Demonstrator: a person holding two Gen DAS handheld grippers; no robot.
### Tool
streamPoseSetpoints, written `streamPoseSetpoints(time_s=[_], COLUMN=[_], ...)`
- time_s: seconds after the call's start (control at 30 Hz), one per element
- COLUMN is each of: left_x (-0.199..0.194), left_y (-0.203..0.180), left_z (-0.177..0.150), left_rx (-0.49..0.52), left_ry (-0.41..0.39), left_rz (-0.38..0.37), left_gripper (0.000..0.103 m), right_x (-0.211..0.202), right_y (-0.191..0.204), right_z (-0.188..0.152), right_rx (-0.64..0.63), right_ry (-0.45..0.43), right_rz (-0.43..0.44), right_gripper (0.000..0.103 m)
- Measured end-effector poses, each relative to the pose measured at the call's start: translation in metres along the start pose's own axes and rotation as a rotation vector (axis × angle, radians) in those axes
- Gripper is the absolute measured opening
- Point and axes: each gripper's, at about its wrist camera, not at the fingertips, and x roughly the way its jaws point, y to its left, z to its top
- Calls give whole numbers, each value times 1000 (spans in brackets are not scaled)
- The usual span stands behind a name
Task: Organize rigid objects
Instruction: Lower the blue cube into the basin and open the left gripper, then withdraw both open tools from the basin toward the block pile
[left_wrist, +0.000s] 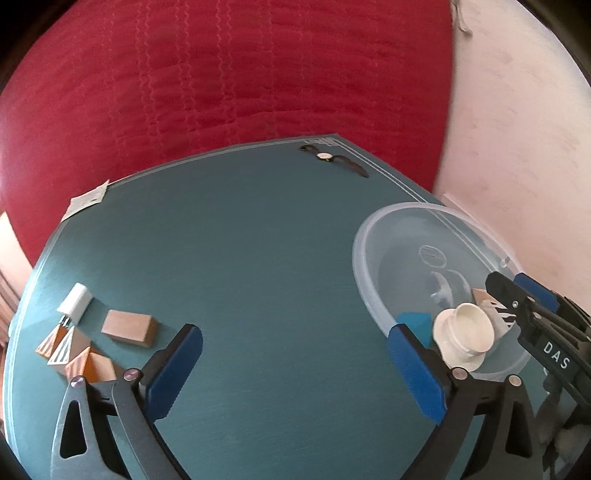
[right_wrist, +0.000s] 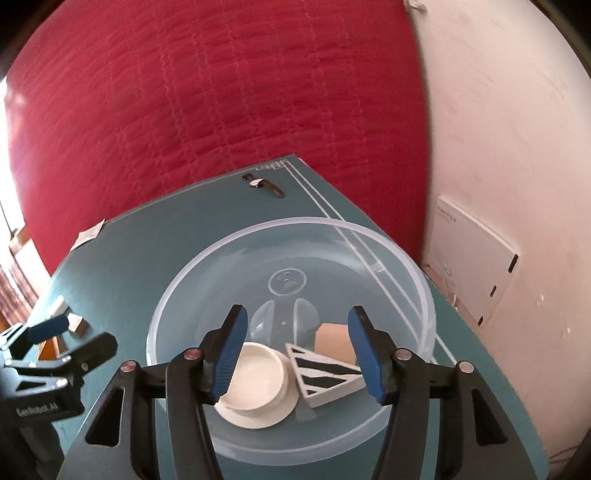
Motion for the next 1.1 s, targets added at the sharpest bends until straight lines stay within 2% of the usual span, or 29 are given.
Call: streamPoseSetpoints(time_s=[0.33,0.5,0.7,1.1], left_x=[-11,-16,-24,-36], left_y=[30,42,65,126], left_z=[-7,-13,-20,-37], left_rx=[-47,-55,-85,-174], left_ry=[-15,-9,-6,2], left_rz=[38,53,78,171], left_gripper=[102,102,102,102], right_x=[-11,-15,-21,-33], right_y=[28,42,61,111], right_z=[-10,-14,-20,-46], right_rx=[-91,-124,-167,-282], right_ry=[-21,-23,-23,23], right_rz=[18,41,71,181], right_gripper=[59,65,66,66])
